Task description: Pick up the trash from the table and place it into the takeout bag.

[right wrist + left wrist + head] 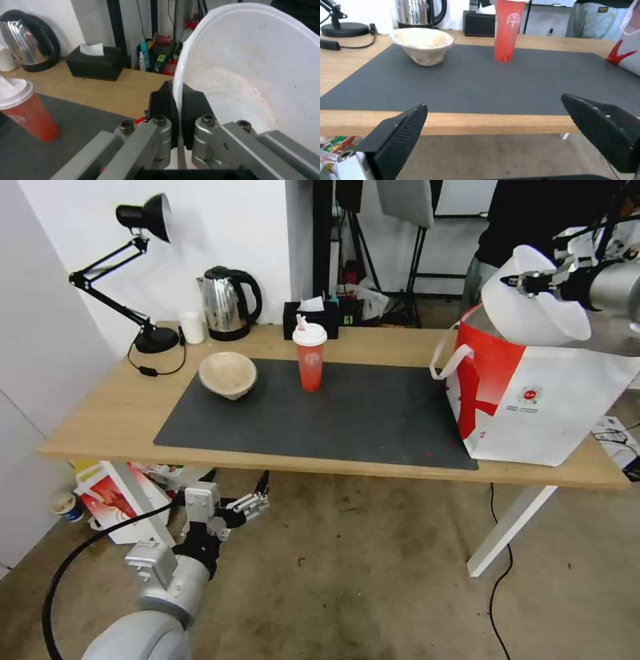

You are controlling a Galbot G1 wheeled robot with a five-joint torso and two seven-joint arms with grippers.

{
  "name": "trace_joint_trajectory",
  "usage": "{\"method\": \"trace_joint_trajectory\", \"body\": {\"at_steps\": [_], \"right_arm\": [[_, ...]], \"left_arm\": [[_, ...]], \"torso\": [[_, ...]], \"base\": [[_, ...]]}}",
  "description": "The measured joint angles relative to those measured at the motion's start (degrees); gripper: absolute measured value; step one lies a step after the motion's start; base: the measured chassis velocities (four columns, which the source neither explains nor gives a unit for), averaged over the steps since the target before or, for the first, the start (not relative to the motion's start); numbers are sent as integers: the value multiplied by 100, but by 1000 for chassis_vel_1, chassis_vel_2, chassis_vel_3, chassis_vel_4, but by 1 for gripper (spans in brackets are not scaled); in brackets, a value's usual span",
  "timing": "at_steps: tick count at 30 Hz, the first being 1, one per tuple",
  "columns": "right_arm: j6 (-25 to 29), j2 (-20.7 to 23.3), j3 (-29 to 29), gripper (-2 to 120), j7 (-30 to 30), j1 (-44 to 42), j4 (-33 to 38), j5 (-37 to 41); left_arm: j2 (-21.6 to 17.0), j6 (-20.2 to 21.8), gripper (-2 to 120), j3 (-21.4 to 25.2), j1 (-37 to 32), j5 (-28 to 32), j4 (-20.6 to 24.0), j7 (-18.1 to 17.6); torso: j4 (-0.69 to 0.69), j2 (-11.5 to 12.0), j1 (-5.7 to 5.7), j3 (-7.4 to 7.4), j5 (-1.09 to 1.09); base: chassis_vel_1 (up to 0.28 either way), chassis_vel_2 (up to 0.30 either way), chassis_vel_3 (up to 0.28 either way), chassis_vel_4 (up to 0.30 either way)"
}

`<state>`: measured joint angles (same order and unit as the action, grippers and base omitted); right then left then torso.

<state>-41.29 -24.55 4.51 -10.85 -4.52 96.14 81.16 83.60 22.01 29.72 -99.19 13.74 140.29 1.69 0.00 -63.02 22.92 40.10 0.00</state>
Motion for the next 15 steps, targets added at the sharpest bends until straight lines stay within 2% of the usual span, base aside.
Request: {"method": "trace_joint_trajectory", "body": {"at_steps": [15], "right_arm": [[2, -68, -56, 0, -99, -141, 113, -175]], "left_arm": [[8, -1, 100, 15, 48, 19, -16, 1]], "torso": [[0, 0, 0, 0, -1]], "base": [[0, 0, 0, 0]]}}
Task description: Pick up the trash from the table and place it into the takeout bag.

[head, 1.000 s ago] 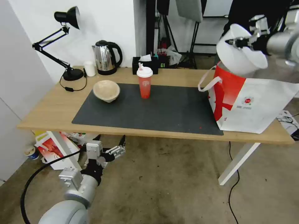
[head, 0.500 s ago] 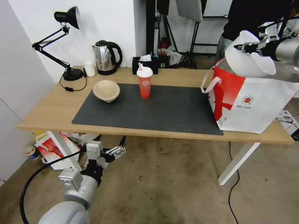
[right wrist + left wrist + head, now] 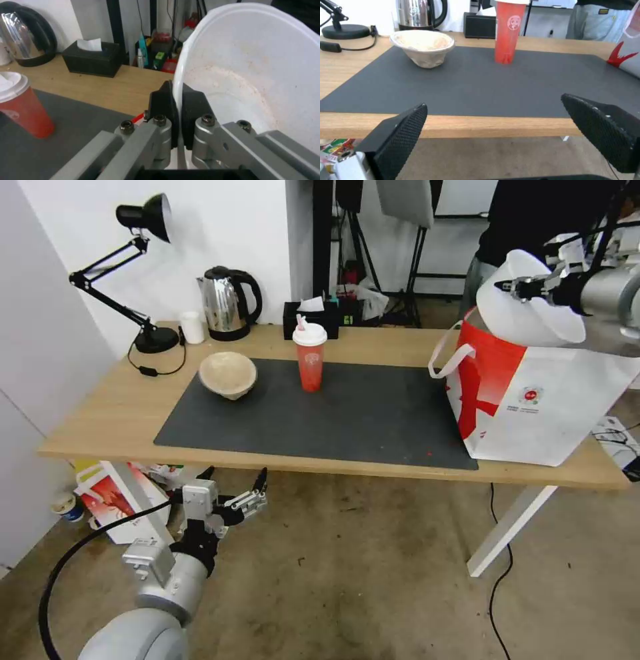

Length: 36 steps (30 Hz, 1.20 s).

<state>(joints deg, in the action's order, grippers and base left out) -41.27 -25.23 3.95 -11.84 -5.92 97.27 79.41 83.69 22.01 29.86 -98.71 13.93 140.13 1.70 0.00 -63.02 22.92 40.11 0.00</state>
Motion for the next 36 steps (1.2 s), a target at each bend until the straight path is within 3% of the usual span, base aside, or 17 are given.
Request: {"method": "trace_joint_trajectory", "body": {"at_steps": [5, 16, 22, 25, 30, 36], "right_arm": [[0, 27, -95, 2, -42, -84, 93, -5], [1, 64, -98, 45, -263, -18, 178, 0], [1, 66, -97, 60, -275, -18, 180, 1], [1, 72, -96, 78, -273, -18, 181, 2], [0, 65, -95, 96, -251, -3, 181, 7], [0, 11, -110, 100, -247, -21, 228, 12]], "left_arm": [[-8, -6, 100, 0, 2, 3, -21, 0], [-11, -17, 100, -1, 1, 4, -46, 0], [-15, -17, 100, 19, -23, 4, -9, 0], [0, -18, 100, 21, -52, 1, -3, -2], [24, -18, 100, 11, -47, -3, 6, -3], [34, -18, 100, 10, -51, -11, 6, -5]], "torso": [[0, 0, -1, 0, 0], [1, -1, 0, 0, 1], [0, -1, 0, 0, 1], [0, -1, 0, 0, 0], [0, -1, 0, 0, 0], [0, -1, 0, 0, 0]], "base": [[0, 0, 0, 0], [0, 0, 0, 0], [0, 0, 0, 0], [0, 0, 0, 0], [0, 0, 0, 0], [0, 0, 0, 0]]}}
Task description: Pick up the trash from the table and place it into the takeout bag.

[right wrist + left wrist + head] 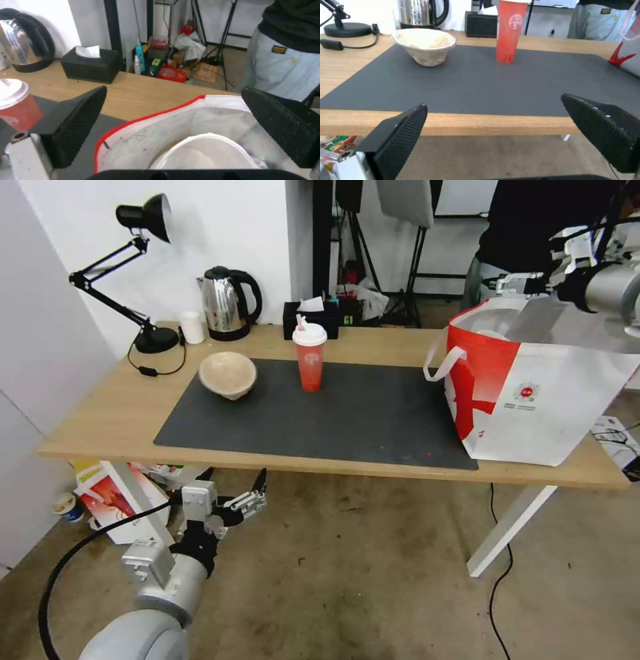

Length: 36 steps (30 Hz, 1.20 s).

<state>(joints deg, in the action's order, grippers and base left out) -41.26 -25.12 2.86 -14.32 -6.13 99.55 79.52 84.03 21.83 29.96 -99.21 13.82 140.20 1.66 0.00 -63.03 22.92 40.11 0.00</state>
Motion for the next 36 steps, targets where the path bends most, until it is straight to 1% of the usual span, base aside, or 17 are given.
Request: {"method": "trace_joint_trajectory", "body": {"at_steps": [4, 8, 9, 11, 13, 14, 17, 18, 21, 22, 25, 26, 29, 32, 34, 36], "right_arm": [[9, -60, -66, 100, -1, -29, 98, 12], [503, -205, -136, 100, 38, -102, 366, 80], [503, -205, -136, 100, 38, -102, 366, 80], [1053, -324, -157, 100, 101, -147, 555, 95], [1480, -429, -161, 100, 94, -180, 743, 173], [1480, -429, -161, 100, 94, -180, 743, 173], [2133, -619, -121, 100, -38, -311, 1137, 245], [2133, -619, -121, 100, -38, -311, 1137, 245], [2562, -822, -114, 100, -311, -552, 1549, 253], [2562, -822, -114, 100, -311, -552, 1549, 253], [2919, -1036, -163, 100, -673, -1061, 2146, 212], [2919, -1036, -163, 100, -673, -1061, 2146, 212], [3117, -1187, -190, 100, -894, -1608, 2564, -102], [3182, -1234, -197, 100, -950, -1850, 2697, -261], [3241, -1285, -222, 100, -971, -2210, 2862, -480], [3252, -1295, -226, 100, -971, -2284, 2888, -523]], "left_arm": [[-3, 0, 100, 18, 0, 0, 1, -1], [2, 0, 100, 30, -5, 0, 2, -1], [2, 0, 100, 30, -5, 0, 2, -1], [4, 0, 100, 47, -5, 0, 8, -1], [4, 1, 100, 68, -8, 0, 16, -1], [4, 1, 100, 68, -8, 0, 16, -1], [3, 1, 100, 109, -17, 0, 35, -2], [3, 1, 100, 109, -17, 0, 35, -2], [1, 2, 100, 144, -23, 4, 50, -2], [1, 2, 100, 144, -23, 4, 50, -2], [39, 2, 100, 154, -46, 2, 50, -2], [39, 2, 100, 154, -46, 2, 50, -2], [85, 2, 100, 136, -53, -10, 50, -2], [105, 2, 100, 126, -53, -22, 49, -1], [129, 2, 100, 117, -53, -39, 38, -1], [133, 2, 100, 115, -53, -43, 34, -2]], "torso": [[0, 0, 0, 0, 1], [0, 0, 0, 0, 0], [0, 0, 0, 0, 0], [0, 0, 0, 0, 1], [0, 1, 0, 0, 1], [0, 1, 0, 0, 1], [-1, 1, 0, 0, 2], [-1, 1, 0, 0, 2], [0, 1, 0, 0, 0], [0, 1, 0, 0, 0], [-1, 1, 0, 0, 1], [-1, 1, 0, 0, 1], [1, 1, 0, 0, 1], [0, 1, 0, 0, 1], [0, 1, 0, 0, 1], [0, 1, 0, -1, 2]], "base": [[0, 0, 0, 0], [0, 0, 0, 0], [0, 0, 0, 0], [0, 0, 0, 0], [0, 0, 0, 0], [0, 0, 0, 0], [0, 0, 0, 0], [0, 0, 0, 0], [0, 0, 0, 0], [0, 0, 0, 0], [0, 0, 0, 0], [0, 0, 0, 0], [0, 0, 0, 0], [0, 0, 0, 0], [0, 0, 0, 0], [0, 0, 0, 0]]}}
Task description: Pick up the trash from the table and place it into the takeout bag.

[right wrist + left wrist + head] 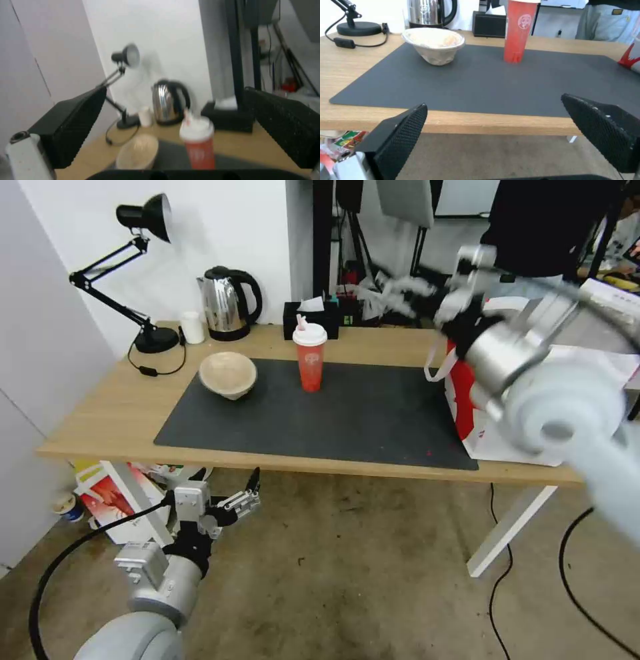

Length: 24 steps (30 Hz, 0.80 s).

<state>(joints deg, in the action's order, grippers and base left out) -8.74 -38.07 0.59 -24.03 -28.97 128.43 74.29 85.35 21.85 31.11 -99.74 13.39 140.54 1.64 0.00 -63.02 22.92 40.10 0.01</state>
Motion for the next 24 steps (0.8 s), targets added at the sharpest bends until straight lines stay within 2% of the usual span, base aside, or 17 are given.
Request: {"method": "trace_joint_trajectory", "body": {"at_steps": [4, 5, 9, 10, 14, 15, 18, 24], "right_arm": [[82, -221, -9, 100, -15, -914, 245, -689], [82, -221, -9, 100, -15, -914, 245, -689], [82, -526, 26, 100, -36, -1843, 374, -1741], [82, -526, 26, 100, -36, -1843, 374, -1741], [112, -856, 12, 100, -25, -2609, 506, -2864], [112, -856, 12, 100, -25, -2609, 506, -2864], [287, -1300, 1, 100, 16, -3462, 565, -3983], [582, -1814, -13, 100, 72, -4235, 575, -4977]], "left_arm": [[39, 0, 100, -13, -11, -49, -26, 0], [39, 0, 100, -13, -11, -49, -26, 0], [40, -1, 100, 7, -32, -68, -25, 0], [40, -1, 100, 7, -32, -68, -25, 0], [67, -2, 100, 12, -50, -80, -16, 1], [67, -2, 100, 12, -50, -80, -16, 1], [66, -2, 100, 20, -28, -81, -15, 1], [67, -5, 100, 24, -11, -80, -30, 2]], "torso": [[1, 0, 0, 0, -1], [1, 0, 0, 0, -1], [1, 0, 0, 0, -1], [1, 0, 0, 0, -1], [0, 0, 0, 0, 0], [0, 0, 0, 0, 0], [1, 0, 0, 1, -1], [0, 0, -1, 0, 0]], "base": [[0, 0, 0, 0], [0, 0, 0, 0], [0, 0, 0, 0], [0, 0, 0, 0], [0, 0, 0, 0], [0, 0, 0, 0], [0, 0, 0, 0], [0, 0, 0, 0]]}}
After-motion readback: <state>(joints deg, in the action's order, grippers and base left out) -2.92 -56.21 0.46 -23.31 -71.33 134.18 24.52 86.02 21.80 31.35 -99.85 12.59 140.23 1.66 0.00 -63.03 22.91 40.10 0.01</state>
